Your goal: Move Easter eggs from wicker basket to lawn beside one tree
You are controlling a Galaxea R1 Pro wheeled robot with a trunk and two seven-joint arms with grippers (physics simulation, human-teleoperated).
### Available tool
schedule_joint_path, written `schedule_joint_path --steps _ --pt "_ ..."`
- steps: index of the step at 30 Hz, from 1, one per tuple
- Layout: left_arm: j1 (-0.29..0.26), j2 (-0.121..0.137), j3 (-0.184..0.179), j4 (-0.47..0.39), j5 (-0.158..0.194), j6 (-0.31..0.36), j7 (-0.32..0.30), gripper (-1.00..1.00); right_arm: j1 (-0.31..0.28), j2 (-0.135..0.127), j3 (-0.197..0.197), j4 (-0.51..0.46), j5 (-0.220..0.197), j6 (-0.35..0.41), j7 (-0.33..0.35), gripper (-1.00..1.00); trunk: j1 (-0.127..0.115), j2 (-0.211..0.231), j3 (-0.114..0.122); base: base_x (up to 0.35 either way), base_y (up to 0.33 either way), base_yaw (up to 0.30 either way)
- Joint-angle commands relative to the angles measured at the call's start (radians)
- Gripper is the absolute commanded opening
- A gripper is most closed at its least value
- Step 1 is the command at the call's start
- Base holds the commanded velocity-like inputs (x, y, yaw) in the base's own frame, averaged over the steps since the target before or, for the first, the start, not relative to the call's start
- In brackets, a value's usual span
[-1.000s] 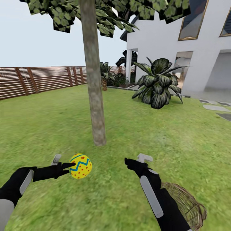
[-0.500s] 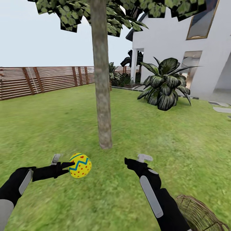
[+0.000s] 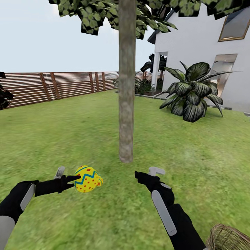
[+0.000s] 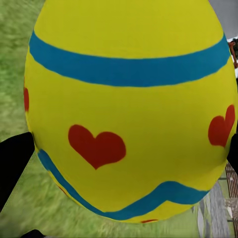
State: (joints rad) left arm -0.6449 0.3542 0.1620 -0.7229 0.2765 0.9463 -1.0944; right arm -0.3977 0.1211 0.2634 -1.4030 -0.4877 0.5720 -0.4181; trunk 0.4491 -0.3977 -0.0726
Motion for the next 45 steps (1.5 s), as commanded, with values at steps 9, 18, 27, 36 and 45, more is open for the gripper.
schedule_joint_path --steps 9,18,27,36,45 --pt "-0.001 0.000 0.001 0.001 0.001 0.005 -0.002 -1.00 -0.001 0.003 0.000 -0.002 -0.009 0.000 -0.010 1.00 0.001 -0.002 -0.002 0.172 0.249 0.139" --pt "-0.001 0.000 0.009 0.028 -0.005 0.005 0.038 -1.00 -0.001 0.000 0.004 -0.007 -0.007 0.000 -0.010 1.00 0.001 -0.002 -0.002 0.264 0.189 0.016" --pt "-0.007 -0.030 0.078 0.062 -0.002 -0.112 0.493 -1.00 0.073 -0.007 0.075 -0.159 -0.007 0.043 0.118 1.00 0.001 -0.002 -0.002 0.272 0.152 0.000" --pt "-0.007 -0.193 0.076 0.062 -0.010 -0.322 1.078 -1.00 0.076 -0.007 0.087 -0.174 -0.009 0.125 0.369 1.00 0.001 -0.002 -0.002 0.248 0.089 0.000" --pt "-0.007 -0.258 0.032 0.085 -0.013 -0.494 1.525 -1.00 0.076 -0.007 0.086 -0.174 -0.010 0.128 0.373 1.00 0.001 -0.002 -0.002 0.035 0.001 0.000"
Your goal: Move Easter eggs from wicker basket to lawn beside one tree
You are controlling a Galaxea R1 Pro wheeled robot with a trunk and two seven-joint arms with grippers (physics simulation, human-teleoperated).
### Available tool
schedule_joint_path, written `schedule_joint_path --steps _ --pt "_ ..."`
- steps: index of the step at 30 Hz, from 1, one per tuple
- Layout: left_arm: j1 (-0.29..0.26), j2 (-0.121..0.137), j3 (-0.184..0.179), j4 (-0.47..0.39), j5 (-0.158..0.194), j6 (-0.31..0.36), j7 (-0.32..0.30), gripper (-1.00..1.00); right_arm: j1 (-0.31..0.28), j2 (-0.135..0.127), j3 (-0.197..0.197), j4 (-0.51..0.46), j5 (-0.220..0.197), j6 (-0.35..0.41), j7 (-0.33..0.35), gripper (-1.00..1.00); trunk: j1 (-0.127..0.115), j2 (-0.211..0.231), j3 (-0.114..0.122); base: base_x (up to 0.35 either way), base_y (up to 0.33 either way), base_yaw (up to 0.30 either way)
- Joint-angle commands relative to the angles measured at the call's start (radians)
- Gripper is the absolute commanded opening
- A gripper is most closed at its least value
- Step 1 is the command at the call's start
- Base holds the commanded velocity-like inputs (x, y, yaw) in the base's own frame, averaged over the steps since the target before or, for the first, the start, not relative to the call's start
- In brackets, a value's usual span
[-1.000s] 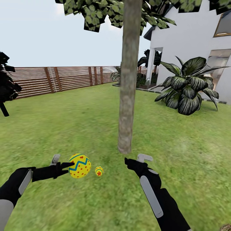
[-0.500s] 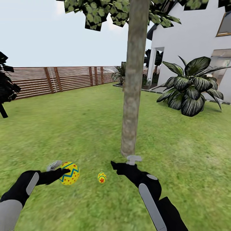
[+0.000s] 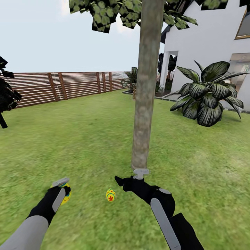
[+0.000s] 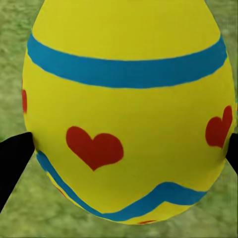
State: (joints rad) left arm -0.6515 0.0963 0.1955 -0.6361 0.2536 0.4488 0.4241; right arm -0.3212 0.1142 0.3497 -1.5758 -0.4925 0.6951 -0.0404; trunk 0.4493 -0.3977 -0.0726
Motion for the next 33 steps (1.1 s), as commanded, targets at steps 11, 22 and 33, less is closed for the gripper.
schedule_joint_path --steps 11,22,33 --pt "-0.003 -0.020 -0.116 0.026 0.017 0.008 -0.055 -1.00 -0.001 0.001 -0.001 -0.001 -0.005 0.004 -0.005 1.00 0.001 -0.002 -0.002 0.075 0.034 0.000" --pt "-0.005 -0.017 -0.110 0.088 0.023 0.005 -0.147 -1.00 -0.001 0.001 -0.002 0.000 -0.005 0.001 -0.006 1.00 0.001 -0.002 -0.002 0.299 0.099 0.000" --pt "-0.007 -0.015 -0.110 0.126 0.023 0.010 -0.333 -1.00 -0.001 0.001 -0.001 0.000 -0.005 0.000 -0.006 1.00 0.001 -0.002 -0.002 0.325 0.002 0.000"
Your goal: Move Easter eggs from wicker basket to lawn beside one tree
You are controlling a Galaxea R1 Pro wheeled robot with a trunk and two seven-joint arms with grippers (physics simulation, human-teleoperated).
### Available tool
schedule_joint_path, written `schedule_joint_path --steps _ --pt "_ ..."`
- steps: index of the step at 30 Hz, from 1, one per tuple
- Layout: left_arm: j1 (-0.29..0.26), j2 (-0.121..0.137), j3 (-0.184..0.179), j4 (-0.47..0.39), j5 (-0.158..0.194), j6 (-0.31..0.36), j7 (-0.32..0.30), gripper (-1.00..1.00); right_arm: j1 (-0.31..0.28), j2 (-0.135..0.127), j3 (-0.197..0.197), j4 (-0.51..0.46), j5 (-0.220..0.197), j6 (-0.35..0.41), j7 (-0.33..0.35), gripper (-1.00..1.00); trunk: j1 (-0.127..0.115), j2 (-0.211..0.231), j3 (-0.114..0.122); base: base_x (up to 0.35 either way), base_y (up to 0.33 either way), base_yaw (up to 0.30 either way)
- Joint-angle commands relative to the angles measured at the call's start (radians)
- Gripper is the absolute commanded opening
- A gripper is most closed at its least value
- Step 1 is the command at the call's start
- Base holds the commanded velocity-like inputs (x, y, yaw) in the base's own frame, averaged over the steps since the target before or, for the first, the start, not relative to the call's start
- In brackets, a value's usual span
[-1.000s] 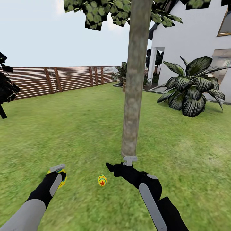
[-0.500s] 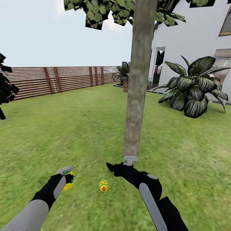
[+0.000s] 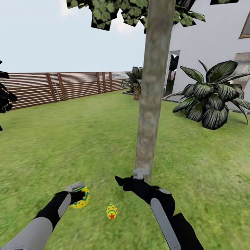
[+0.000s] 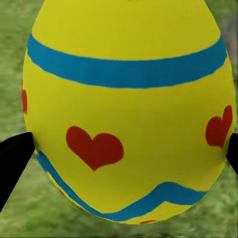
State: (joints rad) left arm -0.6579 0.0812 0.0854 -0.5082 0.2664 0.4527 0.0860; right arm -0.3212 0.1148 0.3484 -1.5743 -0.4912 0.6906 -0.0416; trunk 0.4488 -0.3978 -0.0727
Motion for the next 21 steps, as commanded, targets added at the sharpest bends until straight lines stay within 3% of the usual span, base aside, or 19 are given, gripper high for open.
schedule_joint_path --steps 1,5,21 --pt "-0.001 0.001 0.000 0.007 0.010 0.007 -0.026 -1.00 -0.001 0.000 0.000 -0.001 -0.006 0.004 -0.004 1.00 0.001 -0.002 -0.002 0.327 0.000 0.000" --pt "-0.002 0.013 0.002 0.015 0.010 0.035 -0.072 -1.00 -0.001 0.000 0.000 -0.001 -0.006 0.004 -0.004 1.00 0.001 -0.002 -0.002 0.328 0.000 0.000" --pt "-0.002 0.012 0.000 0.016 0.008 0.043 -0.075 -1.00 -0.001 0.000 0.001 -0.001 -0.006 0.004 -0.004 1.00 0.001 -0.002 -0.002 0.313 0.007 0.000"
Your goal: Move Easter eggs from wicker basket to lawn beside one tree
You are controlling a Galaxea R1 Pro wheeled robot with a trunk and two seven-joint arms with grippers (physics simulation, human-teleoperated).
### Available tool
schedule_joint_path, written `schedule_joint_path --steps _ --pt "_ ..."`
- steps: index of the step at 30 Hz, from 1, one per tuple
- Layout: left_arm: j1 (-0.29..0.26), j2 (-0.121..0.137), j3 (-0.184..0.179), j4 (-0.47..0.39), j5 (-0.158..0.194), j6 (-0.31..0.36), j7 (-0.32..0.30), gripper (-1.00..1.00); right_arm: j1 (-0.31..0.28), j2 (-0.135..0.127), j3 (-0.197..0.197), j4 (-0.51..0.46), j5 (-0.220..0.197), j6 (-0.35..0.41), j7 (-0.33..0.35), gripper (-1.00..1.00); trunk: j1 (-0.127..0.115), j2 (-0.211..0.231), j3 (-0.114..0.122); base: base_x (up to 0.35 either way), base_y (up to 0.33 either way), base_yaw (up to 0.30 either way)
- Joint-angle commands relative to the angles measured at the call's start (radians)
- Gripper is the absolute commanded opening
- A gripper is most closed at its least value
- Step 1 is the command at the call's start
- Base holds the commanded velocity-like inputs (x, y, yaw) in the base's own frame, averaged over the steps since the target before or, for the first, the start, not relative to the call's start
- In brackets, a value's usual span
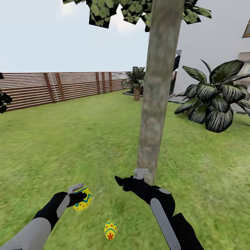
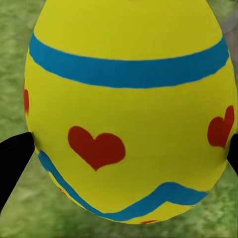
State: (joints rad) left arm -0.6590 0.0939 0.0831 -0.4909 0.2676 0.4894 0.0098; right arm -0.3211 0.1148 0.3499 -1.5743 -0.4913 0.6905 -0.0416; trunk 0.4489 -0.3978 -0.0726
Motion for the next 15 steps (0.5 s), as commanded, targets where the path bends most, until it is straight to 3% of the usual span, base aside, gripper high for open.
schedule_joint_path --steps 1,7,15 --pt "-0.001 0.000 0.003 -0.001 0.007 0.006 0.001 -1.00 -0.001 0.000 0.000 -0.001 -0.006 0.004 -0.004 1.00 0.001 -0.002 -0.002 0.283 0.121 0.000" --pt "-0.001 -0.001 0.004 -0.001 0.008 0.006 0.001 -1.00 -0.001 0.000 0.001 -0.001 -0.006 0.004 -0.004 1.00 0.001 -0.002 -0.002 0.220 0.185 0.000" --pt "-0.001 -0.005 0.004 -0.002 0.009 0.006 0.001 -1.00 -0.001 0.000 0.004 0.000 -0.006 0.004 -0.004 1.00 0.013 -0.023 -0.012 0.022 0.020 0.000"
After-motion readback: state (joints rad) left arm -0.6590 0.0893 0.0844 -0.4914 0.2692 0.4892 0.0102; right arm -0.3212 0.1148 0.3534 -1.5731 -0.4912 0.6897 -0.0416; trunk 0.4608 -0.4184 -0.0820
